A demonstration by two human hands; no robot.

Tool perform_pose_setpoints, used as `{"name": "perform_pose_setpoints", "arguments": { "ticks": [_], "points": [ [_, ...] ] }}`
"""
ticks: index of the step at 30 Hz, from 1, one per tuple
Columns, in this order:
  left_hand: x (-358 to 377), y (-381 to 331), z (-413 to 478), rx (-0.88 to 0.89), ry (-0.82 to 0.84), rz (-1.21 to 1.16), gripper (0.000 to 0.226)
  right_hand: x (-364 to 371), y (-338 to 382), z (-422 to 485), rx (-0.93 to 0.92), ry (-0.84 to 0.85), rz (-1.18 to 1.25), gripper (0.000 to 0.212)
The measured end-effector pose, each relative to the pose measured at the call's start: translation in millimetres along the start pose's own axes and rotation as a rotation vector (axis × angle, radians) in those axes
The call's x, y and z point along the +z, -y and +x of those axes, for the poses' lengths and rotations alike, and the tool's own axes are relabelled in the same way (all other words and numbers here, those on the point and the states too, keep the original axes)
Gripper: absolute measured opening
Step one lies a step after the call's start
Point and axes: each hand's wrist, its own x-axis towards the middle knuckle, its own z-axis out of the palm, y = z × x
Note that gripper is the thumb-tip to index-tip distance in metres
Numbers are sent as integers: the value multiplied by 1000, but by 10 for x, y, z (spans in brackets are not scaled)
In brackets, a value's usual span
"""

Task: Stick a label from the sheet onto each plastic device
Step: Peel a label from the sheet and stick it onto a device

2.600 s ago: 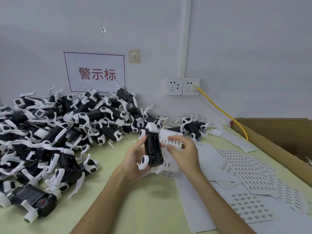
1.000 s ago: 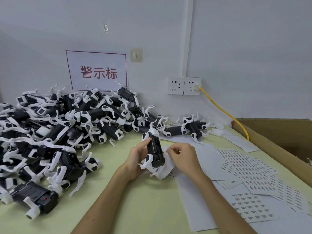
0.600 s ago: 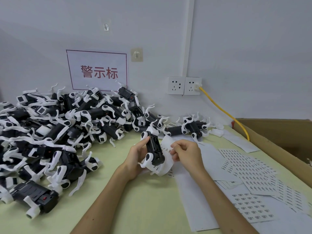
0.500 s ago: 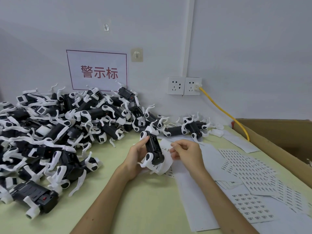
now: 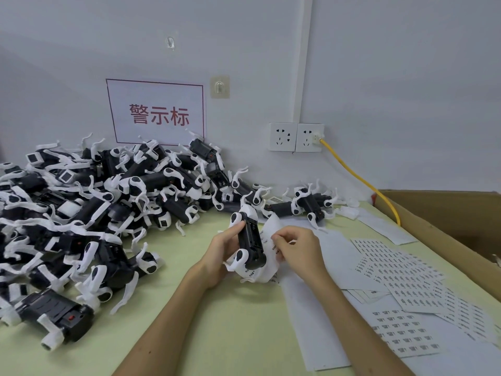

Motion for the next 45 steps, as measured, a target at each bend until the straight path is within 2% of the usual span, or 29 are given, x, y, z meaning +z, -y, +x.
{"name": "perform_pose_setpoints", "arguments": {
  "ticks": [6, 10, 15, 19, 21, 24, 30, 34, 45],
  "points": [
    [-45, 25, 64, 24, -53, 7, 52, -49, 10, 30, 119, -40, 361, 11],
    [-38, 58, 82, 85, -150, 31, 43, -42, 23, 20, 113, -29, 414, 13],
    [-102, 38, 103, 273, -361, 23, 27, -66, 45, 1, 89, -23, 409, 19],
    [-149, -8, 111, 344, -470, 121, 38, -75, 51, -18, 61, 2, 369, 33],
    [-141, -28, 108, 324, -381, 91, 29, -68, 59, -14, 53, 0, 364, 35],
    [-78, -54, 67, 249, -149, 10, 42, -50, 69, -14, 28, -25, 384, 30],
    [16, -67, -7, 115, 54, 41, 62, -25, 58, -19, -83, -125, 279, 6],
    [37, -87, -4, 130, 65, -16, 71, 1, 61, -32, -145, -93, 178, 9],
    [32, -91, -3, 169, 2, -116, 63, 14, 52, -47, -164, -95, 119, 7]
  ]
}}
